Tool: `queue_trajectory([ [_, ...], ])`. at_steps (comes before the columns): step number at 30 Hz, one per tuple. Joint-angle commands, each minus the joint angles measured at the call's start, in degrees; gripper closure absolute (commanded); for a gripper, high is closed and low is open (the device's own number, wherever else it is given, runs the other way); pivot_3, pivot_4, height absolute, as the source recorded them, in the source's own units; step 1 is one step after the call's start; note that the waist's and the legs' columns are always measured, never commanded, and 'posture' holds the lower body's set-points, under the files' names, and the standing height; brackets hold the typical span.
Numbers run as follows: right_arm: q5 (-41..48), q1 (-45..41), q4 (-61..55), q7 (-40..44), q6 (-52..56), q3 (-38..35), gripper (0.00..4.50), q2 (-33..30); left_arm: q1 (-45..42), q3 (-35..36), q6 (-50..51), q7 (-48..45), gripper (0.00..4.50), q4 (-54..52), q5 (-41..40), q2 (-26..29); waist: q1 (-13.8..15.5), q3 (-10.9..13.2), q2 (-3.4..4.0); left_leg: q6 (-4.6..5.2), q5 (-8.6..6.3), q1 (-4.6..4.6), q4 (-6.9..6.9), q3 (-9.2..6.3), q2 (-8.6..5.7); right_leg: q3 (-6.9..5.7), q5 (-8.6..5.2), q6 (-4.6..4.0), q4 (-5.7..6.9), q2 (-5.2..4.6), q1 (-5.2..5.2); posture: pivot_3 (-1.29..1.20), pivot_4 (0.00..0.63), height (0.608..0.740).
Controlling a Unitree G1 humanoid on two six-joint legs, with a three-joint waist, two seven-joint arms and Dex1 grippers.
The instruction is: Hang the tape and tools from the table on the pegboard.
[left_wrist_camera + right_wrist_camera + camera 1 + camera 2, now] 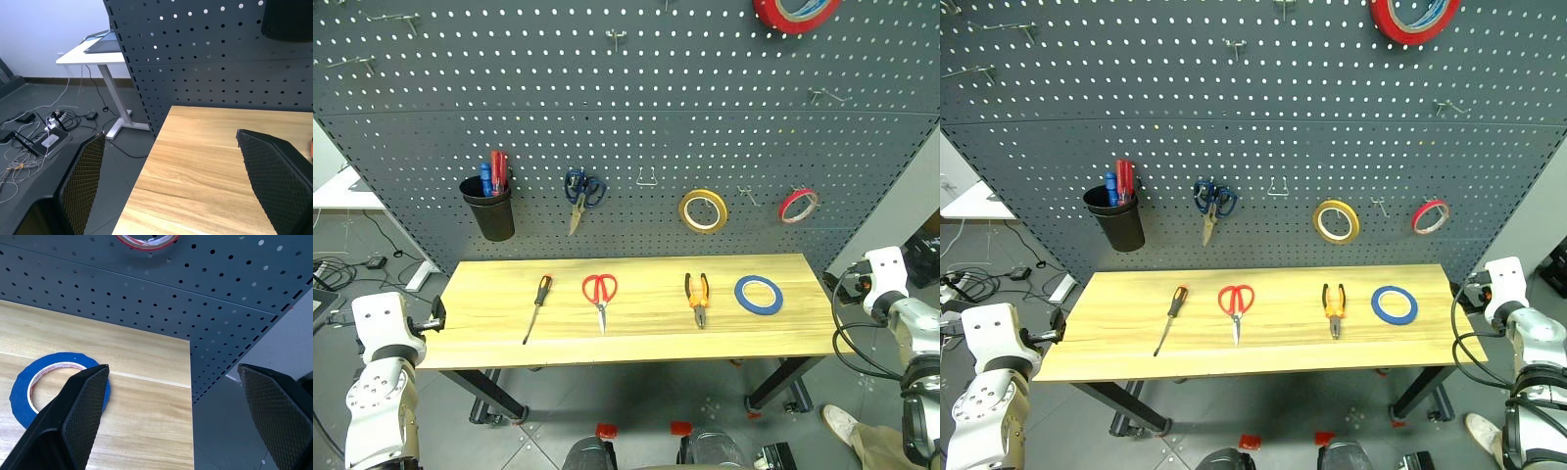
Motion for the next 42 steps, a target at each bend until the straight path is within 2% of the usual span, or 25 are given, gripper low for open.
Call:
queue_trajectory([
  [1, 0.34, -0.94, -1.17, 0.04, -1.26, -0.77, 0.01, -0.64, -0.15, 1.02, -2.63, 0.42, 0.00, -0.70, 0.81, 0.73, 0.00, 0.00, 0.00, 0.00, 0.00, 0.00, 0.00, 0.00, 0.00, 0.00, 0.00, 0.00, 0.00, 0.00, 0.00, -0.09, 0.000, 0.740],
  [13, -0.71, 2.01, -6.94, 3.89, -2.70, 2.14, 0.01, 0.89, 2.88, -0.24, -2.85, 0.00, 0.00, -3.63, 1.78, 0.55, -0.01, 0.00, 0.00, 0.00, 0.00, 0.00, -0.01, -0.01, 0.01, 0.00, 0.00, 0.00, 0.00, 0.00, 0.00, -0.09, 0.000, 0.740],
  [18, -0.54, 7.20, -18.91, 6.43, 0.51, 4.37, 0.01, 2.15, 3.19, -2.12, -1.03, -1.71, 0.00, -10.38, 1.03, 0.32, 0.12, 0.58, 0.06, -0.03, -0.02, 0.00, 0.00, -0.04, 0.03, -0.01, 0.00, 0.00, 0.00, 0.00, -0.04, -0.12, 0.057, 0.740],
  [22, -0.19, 9.85, -31.30, 5.90, 8.81, 5.82, 0.01, 3.21, 0.95, -7.69, 4.48, -6.41, 0.00, -15.21, 0.95, 2.19, 0.42, 1.84, 0.57, -0.02, -0.02, 0.18, 0.01, -0.06, 0.00, 0.05, 0.01, 0.02, -0.05, -0.04, -0.05, -0.14, 0.116, 0.740],
  [26, -1.79, 11.44, -42.87, 5.39, 17.89, 9.16, 0.01, 4.07, -5.20, -16.14, 9.04, -12.09, 0.00, -18.18, 1.81, 4.37, 1.33, 4.07, 0.51, -0.03, -0.02, 0.17, -0.02, -0.10, 0.05, 0.03, -0.03, -0.04, 0.07, 0.00, -0.15, -0.18, 0.160, 0.740],
  [29, -3.61, 10.05, -45.49, 5.43, 22.73, 12.29, 0.01, 4.14, -9.76, -21.63, 11.60, -15.92, 0.00, -18.88, 1.45, 4.45, 1.47, 5.02, 0.58, 0.24, 0.14, -0.11, -0.01, 0.03, 0.03, 0.12, -0.04, -0.06, 0.12, 0.01, -0.17, -0.20, 0.188, 0.740],
  [33, -6.60, 5.80, -42.61, 6.13, 28.20, 16.69, 0.01, 4.39, -14.86, -27.58, 11.35, -22.94, 0.00, -18.30, -0.58, 3.56, 1.35, 6.56, 0.37, 0.36, 0.15, -0.50, -0.03, 0.28, 0.02, 0.23, 0.15, -0.28, 0.15, 0.01, -0.60, -0.21, 0.206, 0.740],
  [39, -9.03, -3.14, -30.63, 7.21, 30.16, 20.11, 0.01, 6.76, -18.66, -35.74, 6.49, -34.06, 0.00, -18.33, -0.03, 4.84, 0.90, 8.06, 0.20, 0.35, 0.15, -0.61, -0.08, 0.41, 0.02, 0.29, 0.09, -0.20, 0.19, 0.03, -0.80, -0.21, 0.220, 0.740],
  [42, -10.77, -8.68, -21.12, 7.73, 29.81, 21.81, 0.01, 8.26, -19.53, -39.09, 6.78, -38.78, 0.00, -19.51, -1.01, 4.65, 0.51, 8.79, 0.11, 0.35, 0.15, -0.60, -0.10, 0.43, 0.02, 0.30, 0.06, -0.15, 0.20, 0.03, -0.80, -0.20, 0.227, 0.740],
])
